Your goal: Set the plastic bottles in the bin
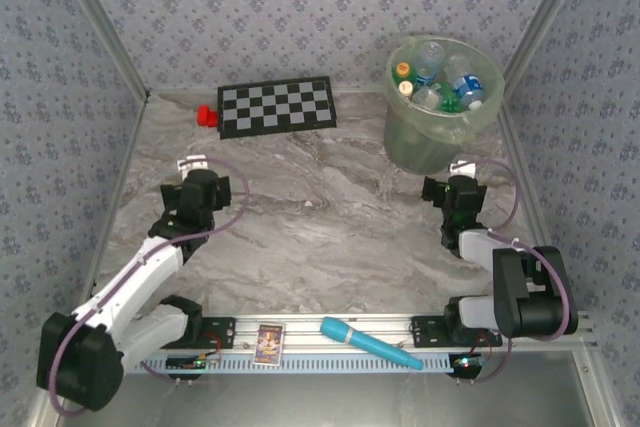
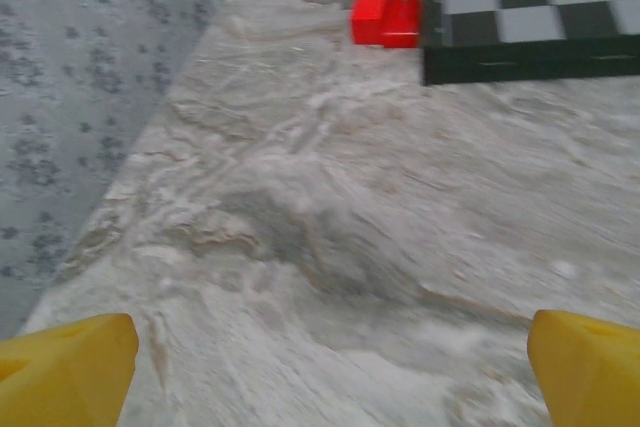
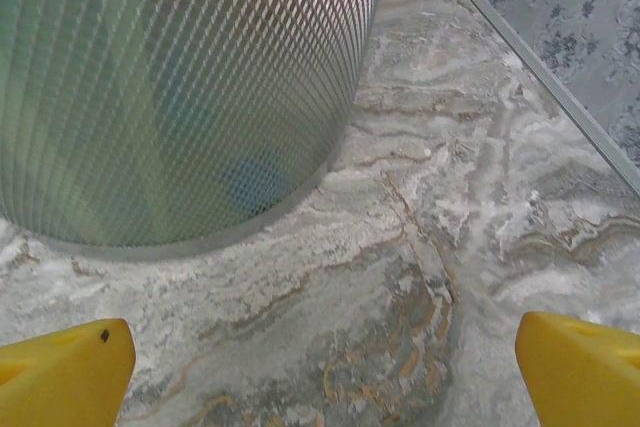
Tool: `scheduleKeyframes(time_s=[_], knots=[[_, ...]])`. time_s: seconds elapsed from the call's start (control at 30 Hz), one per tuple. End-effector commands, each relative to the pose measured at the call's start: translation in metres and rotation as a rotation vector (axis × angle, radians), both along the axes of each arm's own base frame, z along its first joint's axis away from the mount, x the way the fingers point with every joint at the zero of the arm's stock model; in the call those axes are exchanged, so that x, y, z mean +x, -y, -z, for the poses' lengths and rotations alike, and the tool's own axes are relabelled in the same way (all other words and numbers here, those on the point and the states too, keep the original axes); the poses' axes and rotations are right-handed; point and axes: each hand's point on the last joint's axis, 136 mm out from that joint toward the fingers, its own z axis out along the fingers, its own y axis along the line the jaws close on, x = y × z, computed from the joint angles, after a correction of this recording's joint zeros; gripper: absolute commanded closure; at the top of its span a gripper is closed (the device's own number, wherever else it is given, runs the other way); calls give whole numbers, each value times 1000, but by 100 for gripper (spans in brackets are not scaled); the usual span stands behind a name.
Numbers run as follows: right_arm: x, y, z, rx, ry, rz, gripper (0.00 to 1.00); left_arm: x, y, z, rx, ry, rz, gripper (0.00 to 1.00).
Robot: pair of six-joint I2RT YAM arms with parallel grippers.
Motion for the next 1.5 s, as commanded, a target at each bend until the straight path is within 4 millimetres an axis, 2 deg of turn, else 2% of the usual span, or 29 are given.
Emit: scheduleKeyframes(time_s=[0.0,0.17,0.33,0.5,0.6,0.67,0.73,0.83,0.87,0.9,0.97,1.03,1.23,1.47], knots=[[10,1,-14,30,55,-17,1,22,-8,0,65,30,1,0],[9,4,-19,13,101,-20,1,47,-24,33,44,17,-36,0],[11,3,-20,26,115,-52,1,66,-19,61,68,38,32,0],[7,4,-15,21,142,-71,1,81,-9,61,81,90,135,0],[6,5,0,25,195,-80,1,82,-18,65,34,103,115,0],[10,-1,-1,9,222,-114,1,79,-26,66,4,127,87,0],[12,-9,4,14,161,-152,1,78,-30,65,-3,150,71,0],[16,-13,4,-11,158,-166,1,75,-28,70,-45,156,111,0],[18,-11,5,-13,144,-153,1,73,-26,80,-71,153,141,0],[19,-8,6,-12,131,-134,1,79,-23,75,-62,196,166,0],[23,-2,8,2,113,-107,1,79,-23,81,-92,133,176,0],[26,4,9,17,88,-80,1,80,-24,79,-91,154,175,0],[26,-5,6,-60,95,-76,1,80,-24,80,-93,145,173,0],[29,-6,10,-12,75,-109,1,80,-24,80,-96,144,175,0]])
